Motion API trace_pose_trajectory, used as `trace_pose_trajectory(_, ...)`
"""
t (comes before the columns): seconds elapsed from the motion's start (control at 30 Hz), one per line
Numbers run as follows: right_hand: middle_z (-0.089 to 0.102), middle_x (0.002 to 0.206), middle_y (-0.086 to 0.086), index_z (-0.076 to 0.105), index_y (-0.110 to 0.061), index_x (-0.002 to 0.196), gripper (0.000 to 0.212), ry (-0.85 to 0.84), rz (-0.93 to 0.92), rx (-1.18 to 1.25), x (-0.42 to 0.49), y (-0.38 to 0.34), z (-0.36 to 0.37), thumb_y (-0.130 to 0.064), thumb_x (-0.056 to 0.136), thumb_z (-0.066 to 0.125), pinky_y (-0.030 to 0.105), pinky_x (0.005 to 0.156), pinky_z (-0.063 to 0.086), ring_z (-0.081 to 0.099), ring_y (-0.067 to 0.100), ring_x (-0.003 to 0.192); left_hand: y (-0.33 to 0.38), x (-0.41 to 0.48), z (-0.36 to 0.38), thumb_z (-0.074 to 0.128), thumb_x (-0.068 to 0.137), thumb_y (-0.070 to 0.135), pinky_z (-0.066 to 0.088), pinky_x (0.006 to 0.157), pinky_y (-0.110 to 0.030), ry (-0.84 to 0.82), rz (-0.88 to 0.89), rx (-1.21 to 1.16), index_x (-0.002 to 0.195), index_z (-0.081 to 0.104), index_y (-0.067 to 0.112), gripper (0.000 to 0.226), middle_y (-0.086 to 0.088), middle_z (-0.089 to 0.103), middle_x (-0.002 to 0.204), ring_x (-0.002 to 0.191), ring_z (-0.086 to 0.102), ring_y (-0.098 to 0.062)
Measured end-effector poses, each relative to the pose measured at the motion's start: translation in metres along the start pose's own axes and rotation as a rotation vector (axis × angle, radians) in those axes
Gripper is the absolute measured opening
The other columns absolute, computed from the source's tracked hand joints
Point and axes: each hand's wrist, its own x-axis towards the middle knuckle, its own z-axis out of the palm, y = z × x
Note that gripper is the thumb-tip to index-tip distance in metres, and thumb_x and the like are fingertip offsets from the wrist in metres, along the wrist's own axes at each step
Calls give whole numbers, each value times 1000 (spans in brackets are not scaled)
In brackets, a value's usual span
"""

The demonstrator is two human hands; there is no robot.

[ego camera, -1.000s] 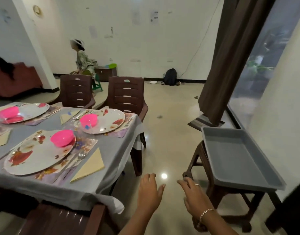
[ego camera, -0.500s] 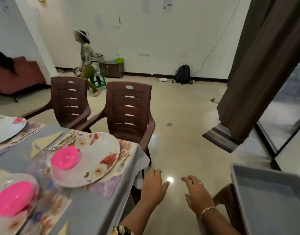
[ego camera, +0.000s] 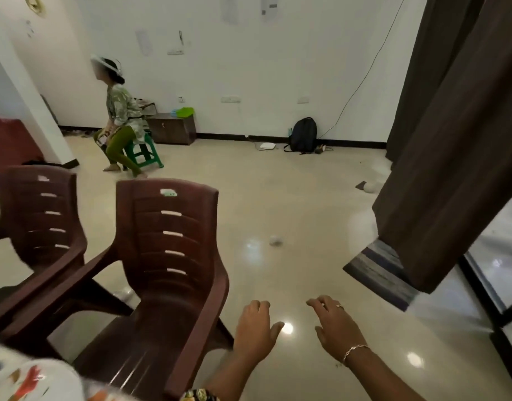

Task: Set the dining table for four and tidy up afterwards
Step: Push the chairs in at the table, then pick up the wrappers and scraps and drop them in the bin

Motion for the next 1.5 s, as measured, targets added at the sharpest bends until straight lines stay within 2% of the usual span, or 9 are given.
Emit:
trace_pose_trajectory(0.13, 38, 134, -2, 35, -25, 137, 53, -33, 17, -18, 84, 38, -24, -16, 88, 52, 24, 94, 43, 42, 16, 120, 8, 89, -11, 40, 96, 46, 30, 103, -23, 1, -30, -33, 137, 36, 13, 52, -3, 40, 137, 127, 37, -18)
trace_pose_trajectory(0.4, 35, 136, -2, 31, -25, 139, 53, -130, -69, -102, 291, 91, -28, -18, 90, 51, 24, 95, 42, 39, 16, 123, -17, 287, -18, 41, 97, 44, 30, 102, -24, 21, -152, -162, 137, 36, 11, 52, -6, 39, 137, 127, 37, -20)
trace_pose_trajectory(0.83, 37, 136, 0, 32, -24, 137, 50, -364, -61, -155, 619, 173, -37, -21, 91, 50, 28, 96, 41, 41, 20, 123, -44, 607, -58, 45, 95, 43, 36, 99, -28, -69, -319, -239, 135, 38, 10, 52, -7, 42, 134, 125, 39, -21)
trace_pose_trajectory(1.23, 41, 133, 4, 33, -21, 137, 49, -622, -112, -226, 869, 239, 55, -20, 90, 51, 30, 94, 43, 45, 23, 119, -86, 816, -5, 47, 95, 39, 36, 96, -28, -87, -650, -430, 134, 40, 10, 50, -8, 45, 132, 122, 42, -21)
trace_pose_trajectory(1.37, 39, 134, 3, 32, -22, 138, 50, -703, -160, -269, 930, 251, 134, -23, 91, 50, 30, 95, 42, 43, 22, 121, -115, 868, 55, 33, 84, 59, 36, 103, -37, -106, -753, -496, 131, 45, 10, 69, -7, 50, 128, 121, 44, -22)
trace_pose_trajectory(1.4, 39, 134, 4, 31, -21, 138, 51, -725, -160, -279, 943, 256, 159, -23, 91, 51, 31, 95, 42, 43, 22, 121, -125, 880, 75, 37, 86, 57, 35, 103, -33, -121, -764, -533, 131, 45, 9, 67, -8, 49, 128, 121, 42, -22)
trace_pose_trajectory(1.5, 41, 132, 5, 33, -21, 136, 51, -747, -167, -304, 986, 271, 245, -21, 89, 52, 31, 94, 42, 44, 23, 118, -159, 917, 137, 51, 94, 34, 24, 97, -17, -128, -770, -587, 130, 45, 7, 45, -8, 46, 128, 123, 36, -20)
